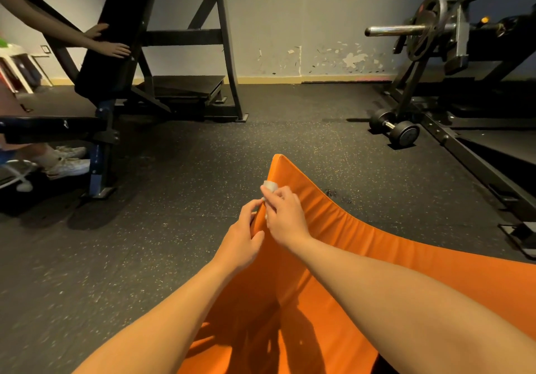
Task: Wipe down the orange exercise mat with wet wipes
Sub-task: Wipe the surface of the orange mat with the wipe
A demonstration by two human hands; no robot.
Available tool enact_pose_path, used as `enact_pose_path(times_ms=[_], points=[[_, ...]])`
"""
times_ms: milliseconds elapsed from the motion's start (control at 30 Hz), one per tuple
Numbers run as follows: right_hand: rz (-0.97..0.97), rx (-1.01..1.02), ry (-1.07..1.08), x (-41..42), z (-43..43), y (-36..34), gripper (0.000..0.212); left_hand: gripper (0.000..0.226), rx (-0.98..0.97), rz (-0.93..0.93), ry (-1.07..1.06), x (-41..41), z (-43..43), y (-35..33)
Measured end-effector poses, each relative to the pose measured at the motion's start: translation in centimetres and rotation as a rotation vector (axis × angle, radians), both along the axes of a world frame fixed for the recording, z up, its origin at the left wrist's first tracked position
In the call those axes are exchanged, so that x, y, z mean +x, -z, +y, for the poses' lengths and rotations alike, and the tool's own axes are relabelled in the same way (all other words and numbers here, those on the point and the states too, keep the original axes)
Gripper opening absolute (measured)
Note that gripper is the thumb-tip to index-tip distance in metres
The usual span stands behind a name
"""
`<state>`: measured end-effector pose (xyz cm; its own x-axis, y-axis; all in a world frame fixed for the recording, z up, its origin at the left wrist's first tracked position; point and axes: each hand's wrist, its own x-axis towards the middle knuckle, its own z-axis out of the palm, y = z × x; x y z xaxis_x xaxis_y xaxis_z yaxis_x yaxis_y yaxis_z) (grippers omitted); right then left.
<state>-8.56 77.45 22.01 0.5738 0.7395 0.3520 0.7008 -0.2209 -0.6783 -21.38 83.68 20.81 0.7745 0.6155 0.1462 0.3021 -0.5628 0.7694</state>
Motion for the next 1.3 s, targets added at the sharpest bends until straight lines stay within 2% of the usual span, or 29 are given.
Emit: enact_pose_path(times_ms=[133,233,333,400,500,700,900,1000,1067,1167,1300], points=[[0.041,0.023,0.012,-0.8,0.5,0.3,0.039,0.063,-0.017,-0.037,-0.044,0.3,0.4,-0.2],[0.103,0.080,0.130,0.3,1.3,-0.8,0.041,0.060,0.010,-0.074,-0.046,0.8,0.1,-0.1],[0.289,0.137,0.254,0.6,1.8,-0.9,0.044,0.056,0.029,-0.083,-0.060,1.3,0.0,0.2],[0.400,0.103,0.290,0.2,1.1,0.1,0.047,0.055,0.017,-0.080,-0.064,1.4,0.3,0.1],[0.513,0.092,0.323,0.3,0.4,0.3,0.041,0.053,0.007,-0.073,-0.060,1.2,0.7,-0.1],[0.469,0.174,0.208,2.0,2.1,-4.0,0.043,0.061,0.049,-0.008,-0.007,0.5,0.1,0.5],[0.530,-0.018,0.164,-0.3,0.2,0.3,0.047,0.065,0.065,0.010,-0.022,0.1,1.1,0.1],[0.531,0.020,0.146,-0.4,1.1,-1.1,0.043,0.065,0.082,0.000,-0.018,0.3,1.4,-0.4],[0.483,0.065,0.088,-0.1,2.4,-2.1,0.051,0.070,0.061,0.024,-0.011,0.4,1.5,-0.3],[0.361,0.035,0.046,-0.5,2.1,-2.8,0.040,0.075,0.028,0.070,-0.017,0.6,1.6,-0.3],[0.394,0.040,0.121,-0.5,0.6,0.0,0.045,0.068,0.048,0.018,-0.012,0.5,2.0,-0.8]])
